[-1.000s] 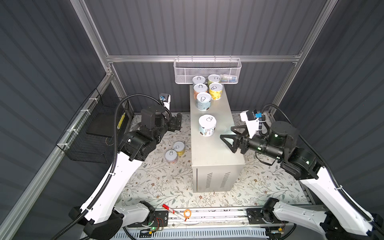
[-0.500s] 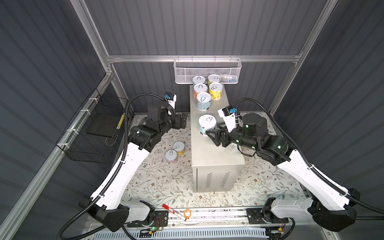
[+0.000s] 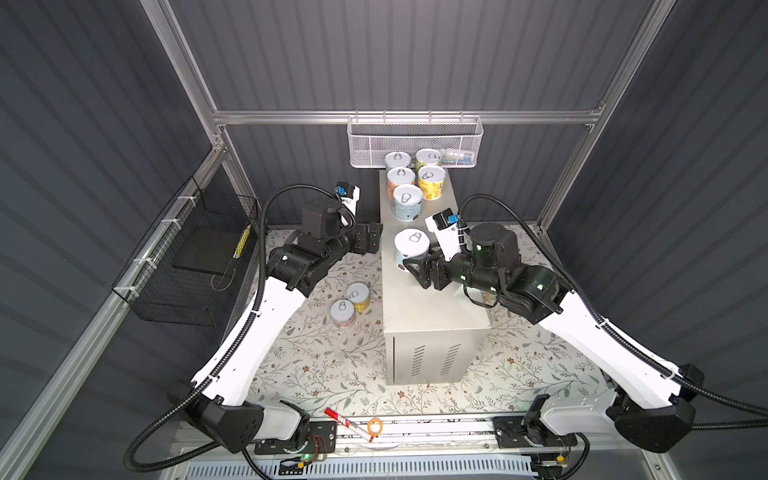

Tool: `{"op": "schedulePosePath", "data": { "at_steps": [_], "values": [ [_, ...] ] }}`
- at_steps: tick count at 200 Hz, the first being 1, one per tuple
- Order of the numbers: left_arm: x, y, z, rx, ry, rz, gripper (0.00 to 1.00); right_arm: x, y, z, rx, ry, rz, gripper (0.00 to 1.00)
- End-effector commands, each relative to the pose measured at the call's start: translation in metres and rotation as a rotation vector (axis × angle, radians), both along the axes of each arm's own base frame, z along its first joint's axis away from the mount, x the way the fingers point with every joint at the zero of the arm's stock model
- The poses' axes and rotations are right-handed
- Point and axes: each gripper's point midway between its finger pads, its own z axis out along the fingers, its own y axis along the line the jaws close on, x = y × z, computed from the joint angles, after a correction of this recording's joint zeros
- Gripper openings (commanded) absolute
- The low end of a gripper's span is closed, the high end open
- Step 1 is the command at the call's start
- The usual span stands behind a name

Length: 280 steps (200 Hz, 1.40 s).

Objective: Place and organize the canned foods onto the counter
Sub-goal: 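Draw the left gripper back while the right gripper grasps the placed can, then slide the can with the right gripper farther along, beside the pale-teal can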

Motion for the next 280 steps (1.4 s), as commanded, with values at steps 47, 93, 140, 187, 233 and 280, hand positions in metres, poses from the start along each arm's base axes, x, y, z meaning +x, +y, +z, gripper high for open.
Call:
{"op": "schedulePosePath", "data": {
  "at_steps": [47, 93, 140, 187, 233, 280],
  "values": [
    [0.01, -0.013, -0.001, -0.039, 0.014, -0.043, 0.93, 0.015, 0.002, 0.014, 0.018, -0.058, -0.047, 0.82],
    [0.011, -0.014, -0.005, -0.034, 0.025, -0.047, 0.93, 0.021, -0.001, 0.012, 0.013, -0.056, -0.071, 0.75],
    [0.015, -0.019, -0.008, -0.037, 0.034, -0.061, 0.93, 0.033, -0.013, 0.01, 0.009, -0.054, -0.127, 0.71],
    [0.02, -0.02, -0.011, -0.027, 0.037, -0.063, 0.93, 0.051, -0.034, 0.003, -0.063, -0.078, -0.242, 0.7],
    [0.024, -0.02, -0.01, -0.025, 0.029, -0.06, 0.93, 0.075, -0.058, -0.007, -0.09, -0.063, -0.329, 0.69],
    [0.03, -0.018, -0.011, -0.023, 0.028, -0.053, 0.93, 0.098, -0.072, -0.008, -0.087, -0.061, -0.363, 0.68]
  ]
}}
